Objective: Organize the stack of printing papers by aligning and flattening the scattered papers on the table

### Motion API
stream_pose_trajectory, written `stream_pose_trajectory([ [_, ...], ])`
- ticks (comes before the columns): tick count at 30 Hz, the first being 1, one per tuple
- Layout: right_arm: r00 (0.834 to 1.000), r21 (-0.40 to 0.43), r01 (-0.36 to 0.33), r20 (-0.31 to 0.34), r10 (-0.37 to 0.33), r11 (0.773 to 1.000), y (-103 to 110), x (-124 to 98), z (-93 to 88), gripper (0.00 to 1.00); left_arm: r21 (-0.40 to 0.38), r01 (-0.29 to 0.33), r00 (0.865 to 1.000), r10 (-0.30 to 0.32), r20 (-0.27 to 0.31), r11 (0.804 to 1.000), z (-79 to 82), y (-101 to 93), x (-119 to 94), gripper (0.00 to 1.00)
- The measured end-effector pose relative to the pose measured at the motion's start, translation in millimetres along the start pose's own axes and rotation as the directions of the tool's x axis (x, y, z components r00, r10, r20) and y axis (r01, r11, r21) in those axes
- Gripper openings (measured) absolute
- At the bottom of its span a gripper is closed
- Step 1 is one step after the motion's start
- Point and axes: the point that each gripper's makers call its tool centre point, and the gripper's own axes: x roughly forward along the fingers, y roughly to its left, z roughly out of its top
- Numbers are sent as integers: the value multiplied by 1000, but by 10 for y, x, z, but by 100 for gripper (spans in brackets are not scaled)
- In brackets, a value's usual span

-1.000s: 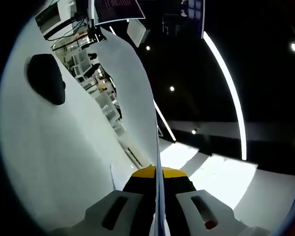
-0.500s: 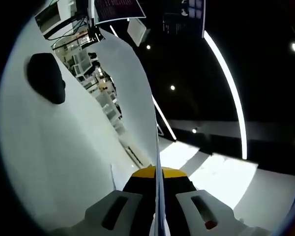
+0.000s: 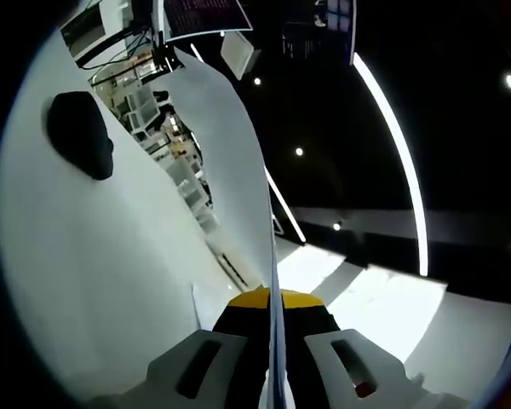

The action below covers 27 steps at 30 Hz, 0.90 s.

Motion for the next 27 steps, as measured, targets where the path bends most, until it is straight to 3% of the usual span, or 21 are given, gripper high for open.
stream_pose_trajectory([
  [12,996,-37,-75,43,77,996,175,210,432,0,11,-2,1000,3,-7,1000,-15,1,5,6],
  [27,985,-76,-153,70,159,985,560,340,716,0,3,-1,1000,1,-4,1000,-10,2,1,6],
])
